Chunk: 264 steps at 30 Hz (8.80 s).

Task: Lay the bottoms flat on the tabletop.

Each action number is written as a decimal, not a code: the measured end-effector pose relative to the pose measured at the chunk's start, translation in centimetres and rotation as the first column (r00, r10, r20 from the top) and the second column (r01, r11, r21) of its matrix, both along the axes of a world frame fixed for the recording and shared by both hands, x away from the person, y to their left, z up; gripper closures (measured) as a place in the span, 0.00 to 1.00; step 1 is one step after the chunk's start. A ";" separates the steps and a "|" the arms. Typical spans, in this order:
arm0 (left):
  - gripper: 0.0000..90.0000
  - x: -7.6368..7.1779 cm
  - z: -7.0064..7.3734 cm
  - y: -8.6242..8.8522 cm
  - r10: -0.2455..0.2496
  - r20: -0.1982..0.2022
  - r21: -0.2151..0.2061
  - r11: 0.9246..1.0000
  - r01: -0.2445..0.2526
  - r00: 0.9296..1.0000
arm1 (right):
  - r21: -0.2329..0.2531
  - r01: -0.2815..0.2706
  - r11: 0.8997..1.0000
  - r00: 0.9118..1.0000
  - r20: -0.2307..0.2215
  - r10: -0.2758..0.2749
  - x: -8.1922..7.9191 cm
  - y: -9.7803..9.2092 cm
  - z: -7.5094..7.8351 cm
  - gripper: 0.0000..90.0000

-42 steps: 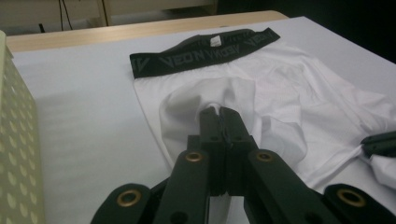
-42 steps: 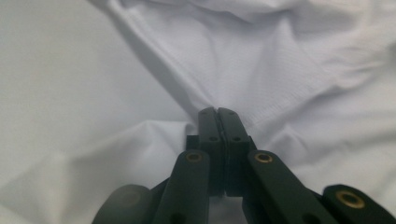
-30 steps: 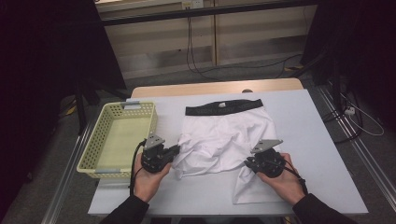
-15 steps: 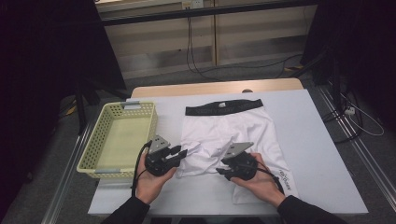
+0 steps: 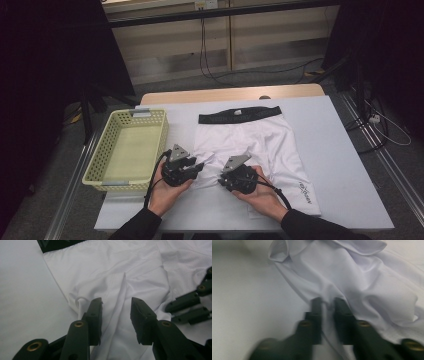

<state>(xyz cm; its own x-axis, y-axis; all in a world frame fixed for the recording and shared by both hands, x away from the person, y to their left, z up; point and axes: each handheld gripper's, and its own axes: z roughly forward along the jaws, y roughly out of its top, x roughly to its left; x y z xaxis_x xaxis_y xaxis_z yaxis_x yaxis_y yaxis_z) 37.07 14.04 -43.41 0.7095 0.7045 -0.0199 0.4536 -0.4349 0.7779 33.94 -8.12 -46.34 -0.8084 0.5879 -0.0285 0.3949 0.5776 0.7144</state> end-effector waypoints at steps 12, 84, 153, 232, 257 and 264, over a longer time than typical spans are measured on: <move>0.64 0.0 -0.3 -0.1 0.006 -0.008 0.009 1.000 -0.006 1.000 | -0.001 -0.072 0.997 0.995 -0.071 0.072 -1.9 -2.9 1.0 1.00; 0.70 2.7 -1.1 -4.7 -0.143 -0.023 -0.012 0.990 0.142 0.990 | 0.045 -0.159 0.986 0.983 -0.082 0.162 -2.6 -1.6 0.3 0.95; 0.52 -7.0 -2.3 -2.0 -0.323 -0.107 0.109 0.936 0.334 0.940 | -0.024 -0.059 0.998 0.994 -0.096 0.057 -5.6 -9.3 0.8 0.66; 0.68 -5.9 -0.5 3.2 -0.174 -0.133 0.039 0.983 0.181 0.976 | -0.061 0.157 0.986 0.983 -0.091 -0.162 -6.3 -17.9 0.7 0.72; 0.46 -5.0 -0.4 3.1 -0.135 -0.046 0.018 0.991 0.136 0.990 | 0.018 0.184 0.983 0.981 -0.072 -0.182 -7.8 -18.6 1.7 0.70; 0.34 -5.0 -0.7 3.2 -0.121 -0.018 0.008 0.993 0.121 0.992 | 0.092 0.228 0.969 0.974 -0.016 -0.227 -6.3 -17.2 1.9 0.49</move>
<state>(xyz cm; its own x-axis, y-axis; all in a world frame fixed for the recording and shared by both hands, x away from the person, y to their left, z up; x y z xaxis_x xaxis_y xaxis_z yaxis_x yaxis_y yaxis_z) 32.05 17.22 -44.07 0.7891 0.6136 -0.0272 0.4109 -0.4945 0.7659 27.68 -25.32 -44.40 -0.6533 0.7561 0.0393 0.5123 0.4033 0.7582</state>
